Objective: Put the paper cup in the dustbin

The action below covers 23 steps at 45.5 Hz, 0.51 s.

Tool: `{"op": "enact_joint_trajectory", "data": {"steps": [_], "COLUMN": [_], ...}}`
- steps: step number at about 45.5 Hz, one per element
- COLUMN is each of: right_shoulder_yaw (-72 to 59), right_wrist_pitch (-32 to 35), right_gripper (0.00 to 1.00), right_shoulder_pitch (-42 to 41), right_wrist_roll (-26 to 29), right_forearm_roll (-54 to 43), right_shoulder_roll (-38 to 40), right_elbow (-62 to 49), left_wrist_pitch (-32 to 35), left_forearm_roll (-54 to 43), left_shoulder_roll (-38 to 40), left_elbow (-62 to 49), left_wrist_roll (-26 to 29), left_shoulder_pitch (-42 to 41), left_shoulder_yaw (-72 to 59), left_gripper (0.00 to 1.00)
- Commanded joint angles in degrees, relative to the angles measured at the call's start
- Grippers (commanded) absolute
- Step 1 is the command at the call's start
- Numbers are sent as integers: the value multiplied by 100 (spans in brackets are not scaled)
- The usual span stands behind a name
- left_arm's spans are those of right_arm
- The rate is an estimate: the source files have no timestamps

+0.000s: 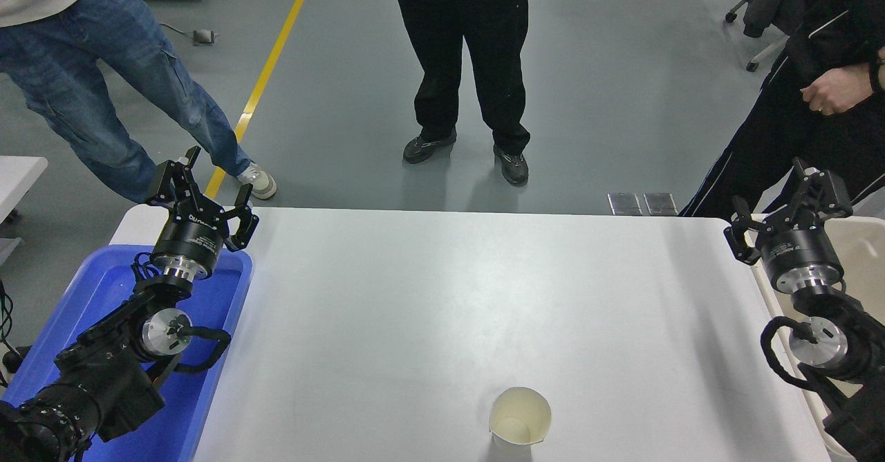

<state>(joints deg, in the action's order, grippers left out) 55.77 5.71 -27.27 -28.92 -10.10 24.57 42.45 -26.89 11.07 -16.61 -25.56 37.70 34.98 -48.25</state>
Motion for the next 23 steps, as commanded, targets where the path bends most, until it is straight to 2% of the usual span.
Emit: {"op": "enact_joint_trajectory", "data": {"steps": [1,15,19,23], "right_shoulder_yaw": [-4,-224,-741,-1829], "right_wrist_pitch": [-43,-8,0,-26], "right_gripper": [100,100,100,100], "right_shoulder_pitch": [-16,-77,-322,-884], "right_wrist_roll": [0,0,26,44], "right_forearm_roll": [-1,8,25,17], "right_shoulder_roll": [-13,145,574,1032], "right_elbow": [-9,70,105,70], "left_wrist_pitch": [0,0,0,0], "left_forearm_roll": [0,0,0,0], "left_shoulder_roll": [0,0,0,0], "left_elbow": [-2,-2,-2,-2], "left_wrist_roll": [0,0,0,0], "left_shoulder_pitch": [0,0,0,0], "left_shoulder_yaw": [0,0,0,0], "left_gripper": [100,100,100,100]}}
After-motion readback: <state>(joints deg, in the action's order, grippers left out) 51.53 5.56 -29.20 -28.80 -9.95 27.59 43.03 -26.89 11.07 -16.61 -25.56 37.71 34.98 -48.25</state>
